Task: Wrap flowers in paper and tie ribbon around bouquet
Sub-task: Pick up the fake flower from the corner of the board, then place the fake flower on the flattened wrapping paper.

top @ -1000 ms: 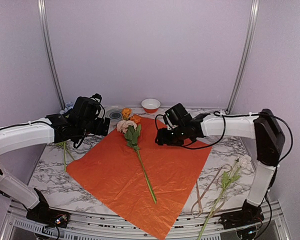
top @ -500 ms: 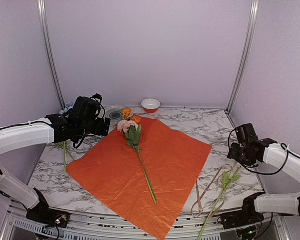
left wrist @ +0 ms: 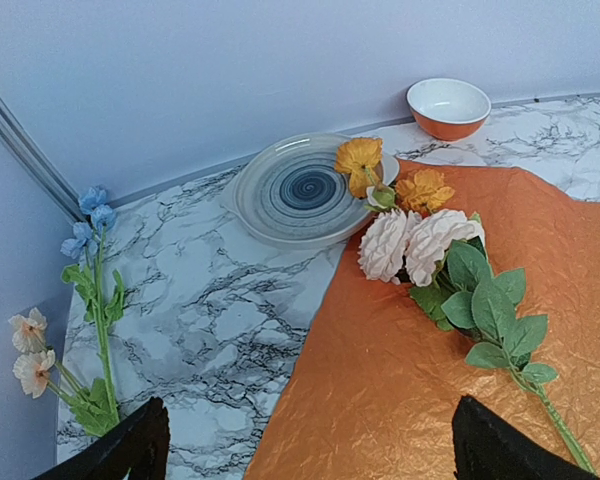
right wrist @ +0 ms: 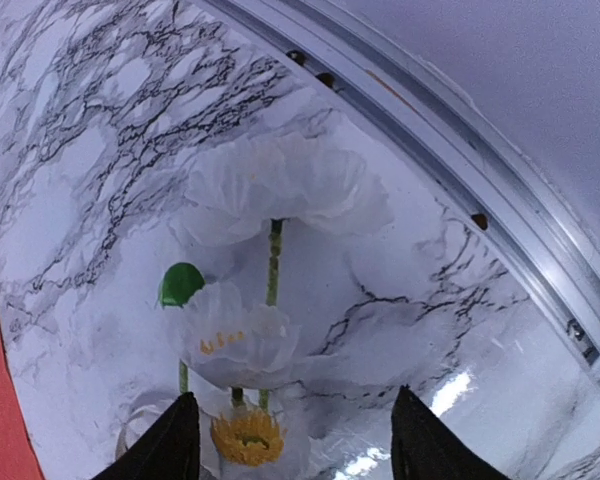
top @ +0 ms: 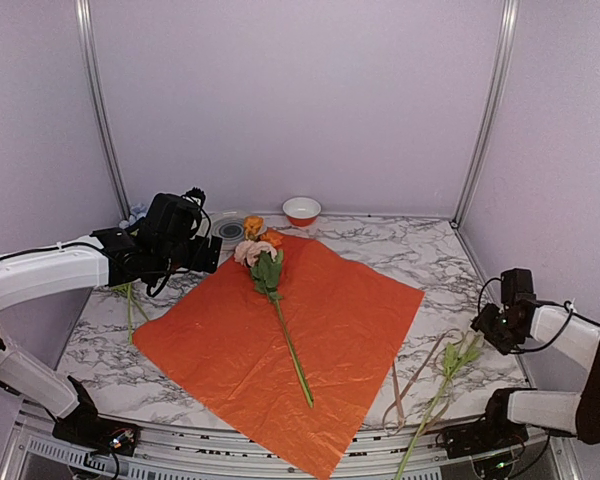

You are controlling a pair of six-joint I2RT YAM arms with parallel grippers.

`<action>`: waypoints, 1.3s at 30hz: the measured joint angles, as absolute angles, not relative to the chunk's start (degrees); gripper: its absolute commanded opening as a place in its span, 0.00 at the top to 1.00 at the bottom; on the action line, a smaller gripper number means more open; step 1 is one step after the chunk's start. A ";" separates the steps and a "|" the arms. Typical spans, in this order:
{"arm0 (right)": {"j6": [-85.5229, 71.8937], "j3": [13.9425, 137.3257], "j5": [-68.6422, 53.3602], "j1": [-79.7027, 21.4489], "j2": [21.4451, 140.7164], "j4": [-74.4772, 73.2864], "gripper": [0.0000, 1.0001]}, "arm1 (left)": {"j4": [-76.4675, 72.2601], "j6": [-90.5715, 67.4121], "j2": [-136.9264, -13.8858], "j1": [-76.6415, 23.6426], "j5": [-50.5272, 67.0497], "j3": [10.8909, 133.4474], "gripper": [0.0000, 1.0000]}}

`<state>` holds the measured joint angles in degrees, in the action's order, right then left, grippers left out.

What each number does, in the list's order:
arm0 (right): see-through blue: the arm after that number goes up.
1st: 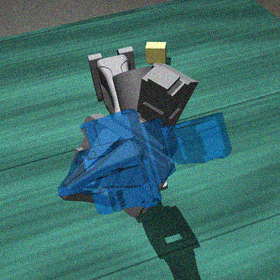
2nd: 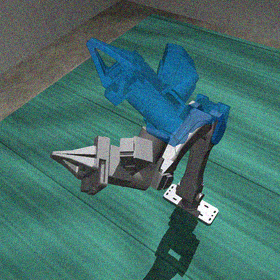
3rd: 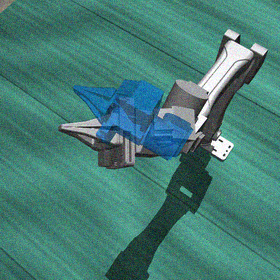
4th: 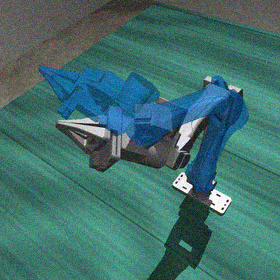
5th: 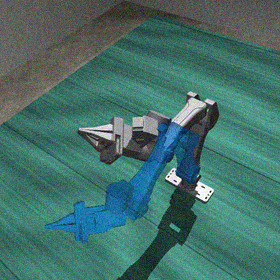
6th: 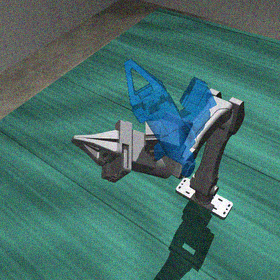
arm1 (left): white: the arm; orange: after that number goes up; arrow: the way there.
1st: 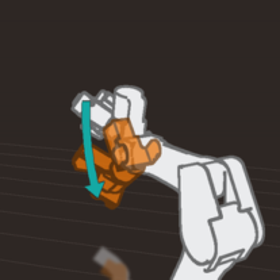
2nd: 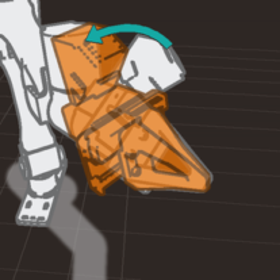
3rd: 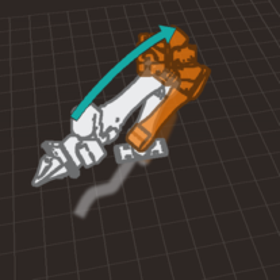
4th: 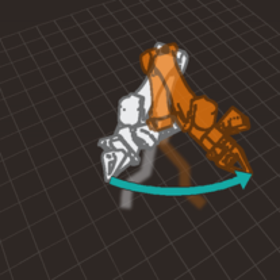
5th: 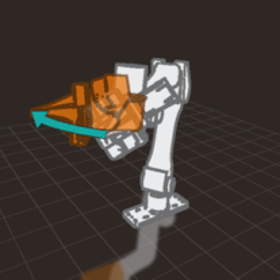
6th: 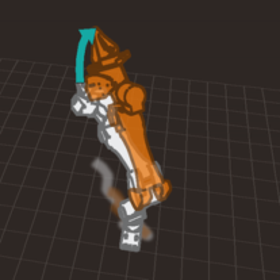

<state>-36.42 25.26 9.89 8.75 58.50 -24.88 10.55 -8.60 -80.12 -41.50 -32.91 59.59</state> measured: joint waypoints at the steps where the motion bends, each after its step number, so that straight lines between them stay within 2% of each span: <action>1: -36.34 25.04 8.82 8.95 59.70 -23.83 0.47 | 10.52 -8.60 -80.12 -41.50 -32.91 59.59 0.01; 4: -36.47 24.34 6.42 9.76 62.52 -20.43 0.57 | 10.52 -8.60 -80.12 -41.50 -32.88 59.59 0.01; 6: -36.49 23.33 5.10 10.24 63.55 -17.91 0.68 | 10.55 -8.60 -80.12 -41.50 -32.82 59.59 0.01; 8: -36.58 22.50 4.27 10.55 64.05 -16.12 0.85 | 10.55 -8.58 -80.12 -41.50 -32.80 59.59 0.01; 12: -36.34 22.26 4.32 10.98 64.66 -13.32 1.00 | 10.52 -8.56 -80.12 -41.50 -32.75 59.59 0.01; 18: -33.26 24.62 8.05 11.22 62.70 -13.72 1.00 | 10.55 -8.56 -80.12 -41.50 -32.75 59.59 0.01; 25: -23.03 34.06 16.84 10.13 48.45 -11.31 1.00 | 10.55 -8.54 -80.23 -41.50 -32.84 59.59 0.01; 29: -14.52 38.24 18.70 4.69 41.69 -3.79 1.00 | 10.55 -8.49 -80.51 -41.50 -32.93 59.59 0.01; 34: -1.23 42.96 10.24 -4.40 38.68 6.98 1.00 | 10.52 -8.45 -80.88 -41.50 -33.01 59.59 0.01; 39: 10.94 44.86 0.97 -7.46 35.38 16.16 1.00 | 10.55 -8.27 -81.10 -41.50 -33.06 59.59 0.01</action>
<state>10.94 44.86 0.97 -7.46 35.38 16.16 10.55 -8.27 -81.10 -41.50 -33.06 59.59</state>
